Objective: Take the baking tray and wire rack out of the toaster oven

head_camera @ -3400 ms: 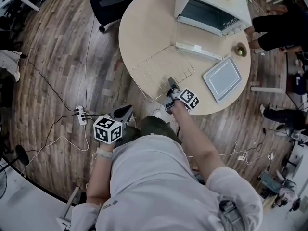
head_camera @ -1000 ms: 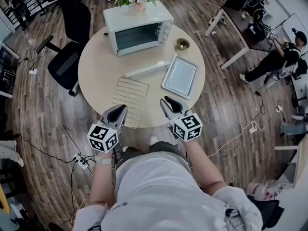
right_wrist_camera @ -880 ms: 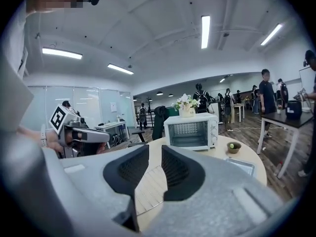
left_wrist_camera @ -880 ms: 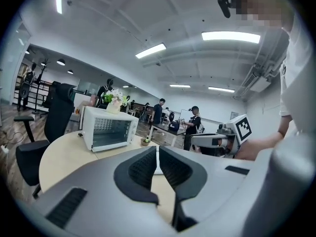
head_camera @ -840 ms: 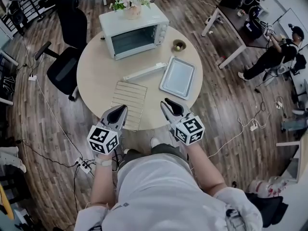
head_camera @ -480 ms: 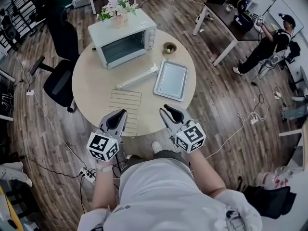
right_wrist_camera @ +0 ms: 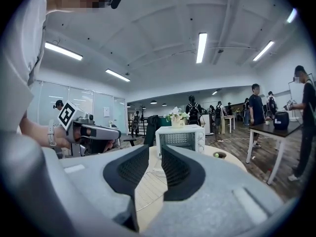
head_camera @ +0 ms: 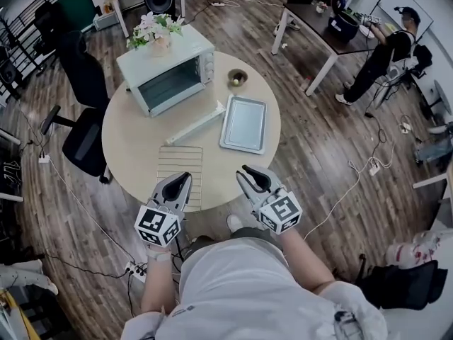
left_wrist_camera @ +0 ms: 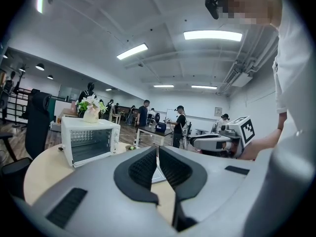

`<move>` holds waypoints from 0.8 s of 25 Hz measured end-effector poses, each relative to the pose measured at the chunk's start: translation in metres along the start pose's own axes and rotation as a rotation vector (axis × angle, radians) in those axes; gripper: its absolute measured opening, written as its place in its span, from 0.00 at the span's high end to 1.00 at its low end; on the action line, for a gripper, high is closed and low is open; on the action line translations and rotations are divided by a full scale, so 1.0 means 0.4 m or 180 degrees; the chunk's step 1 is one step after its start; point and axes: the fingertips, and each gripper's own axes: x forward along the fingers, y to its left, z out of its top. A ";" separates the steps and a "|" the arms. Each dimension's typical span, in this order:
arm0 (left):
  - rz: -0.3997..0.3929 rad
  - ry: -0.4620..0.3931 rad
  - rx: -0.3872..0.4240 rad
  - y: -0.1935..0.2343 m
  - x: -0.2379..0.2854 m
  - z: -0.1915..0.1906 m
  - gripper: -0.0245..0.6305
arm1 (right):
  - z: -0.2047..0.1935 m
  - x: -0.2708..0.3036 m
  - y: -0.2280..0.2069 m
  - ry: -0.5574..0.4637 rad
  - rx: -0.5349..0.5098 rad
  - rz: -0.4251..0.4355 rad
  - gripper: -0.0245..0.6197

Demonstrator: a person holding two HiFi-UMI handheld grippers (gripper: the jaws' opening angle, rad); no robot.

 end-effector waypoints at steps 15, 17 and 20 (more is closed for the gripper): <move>-0.0036 0.0081 -0.0017 -0.016 0.017 -0.006 0.96 | -0.009 -0.009 -0.031 0.0001 0.0200 -0.0091 0.83; -0.0024 0.0084 -0.0030 -0.014 0.015 -0.009 0.96 | -0.013 -0.009 -0.029 0.0015 0.0212 -0.0084 0.83; -0.0009 0.0091 -0.0068 -0.014 0.009 -0.016 0.96 | -0.021 -0.011 -0.024 0.0034 0.0245 -0.0077 0.83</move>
